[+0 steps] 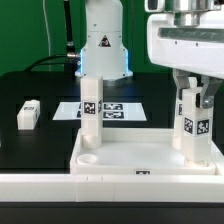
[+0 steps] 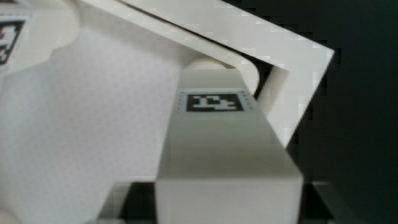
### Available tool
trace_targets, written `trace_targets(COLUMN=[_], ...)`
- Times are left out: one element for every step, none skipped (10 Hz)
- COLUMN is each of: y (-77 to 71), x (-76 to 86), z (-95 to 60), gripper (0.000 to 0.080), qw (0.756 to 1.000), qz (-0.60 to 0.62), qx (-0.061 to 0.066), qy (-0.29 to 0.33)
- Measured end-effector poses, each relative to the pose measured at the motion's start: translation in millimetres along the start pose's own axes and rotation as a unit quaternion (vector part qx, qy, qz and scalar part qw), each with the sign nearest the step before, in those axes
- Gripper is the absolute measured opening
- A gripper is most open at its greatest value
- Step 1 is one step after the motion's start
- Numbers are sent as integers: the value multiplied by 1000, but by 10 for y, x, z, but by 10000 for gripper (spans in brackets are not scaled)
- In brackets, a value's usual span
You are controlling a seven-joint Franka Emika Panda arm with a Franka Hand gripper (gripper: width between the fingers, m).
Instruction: Assemble desk
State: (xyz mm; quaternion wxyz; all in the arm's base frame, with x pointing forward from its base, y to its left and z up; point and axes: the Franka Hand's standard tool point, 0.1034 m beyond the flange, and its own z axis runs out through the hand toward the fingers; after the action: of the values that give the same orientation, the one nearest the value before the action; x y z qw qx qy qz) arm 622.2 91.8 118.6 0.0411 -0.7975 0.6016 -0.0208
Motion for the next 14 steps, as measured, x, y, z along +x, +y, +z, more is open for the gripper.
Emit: trace_targets(y=[0,0,0,0,0,0,0,0,1,4,7,-2,-6,-9], x=[-4,-9,-13,-14,-18,-21,-25,-26,-27,-34,-55,-88,-143,-158], z=[1,3,4,4,6,7,8,8,9,13,10,11,17,17], gripper=[290,290,290,290,290,290,290,291,291,524,524,620,643,648], qw=[1000,998,996,995,990,984,980,980,983,989,991,996,1000,1000], qz=[29,64,88,104,141,176,197,198,184,147,133,89,26,-17], qx=[0,0,0,0,0,-1,-1,-1,-1,-2,-6,-5,-5,-5], qy=[0,0,0,0,0,0,0,0,0,0,-1,0,-1,-2])
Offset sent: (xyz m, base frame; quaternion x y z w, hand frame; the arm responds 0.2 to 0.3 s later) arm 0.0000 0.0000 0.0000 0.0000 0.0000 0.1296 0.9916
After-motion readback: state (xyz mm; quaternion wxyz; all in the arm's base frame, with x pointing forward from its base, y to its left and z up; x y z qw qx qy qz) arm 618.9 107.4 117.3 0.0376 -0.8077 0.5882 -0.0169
